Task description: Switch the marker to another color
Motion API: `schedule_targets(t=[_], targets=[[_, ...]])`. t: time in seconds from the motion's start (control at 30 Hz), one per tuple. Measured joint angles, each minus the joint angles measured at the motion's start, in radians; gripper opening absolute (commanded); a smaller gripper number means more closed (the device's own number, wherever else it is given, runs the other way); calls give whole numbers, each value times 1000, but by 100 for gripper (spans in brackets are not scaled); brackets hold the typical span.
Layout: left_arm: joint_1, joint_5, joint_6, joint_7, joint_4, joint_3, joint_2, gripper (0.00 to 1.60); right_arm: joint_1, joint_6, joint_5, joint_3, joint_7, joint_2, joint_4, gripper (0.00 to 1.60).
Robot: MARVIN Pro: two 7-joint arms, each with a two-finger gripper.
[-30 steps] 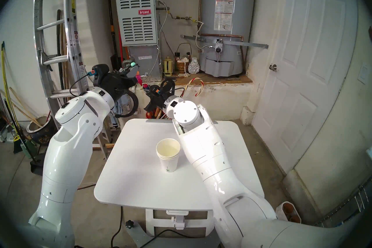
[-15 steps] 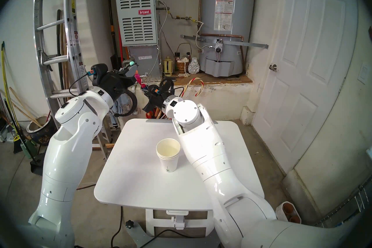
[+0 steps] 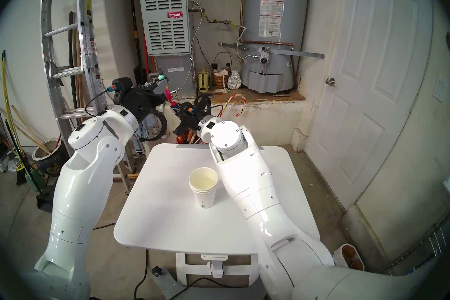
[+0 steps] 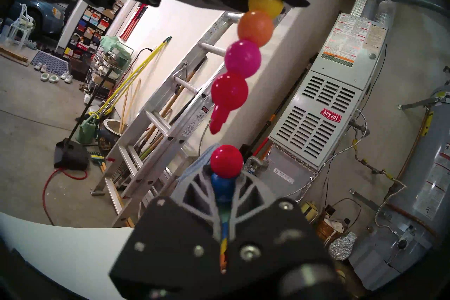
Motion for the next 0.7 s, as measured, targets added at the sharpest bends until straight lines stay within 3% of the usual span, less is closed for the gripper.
schedule_targets(t=[0.7], targets=[[-3,14,-4,-19,14,-1,-18,0,-5,10,2,2,20,-1,-10,0]])
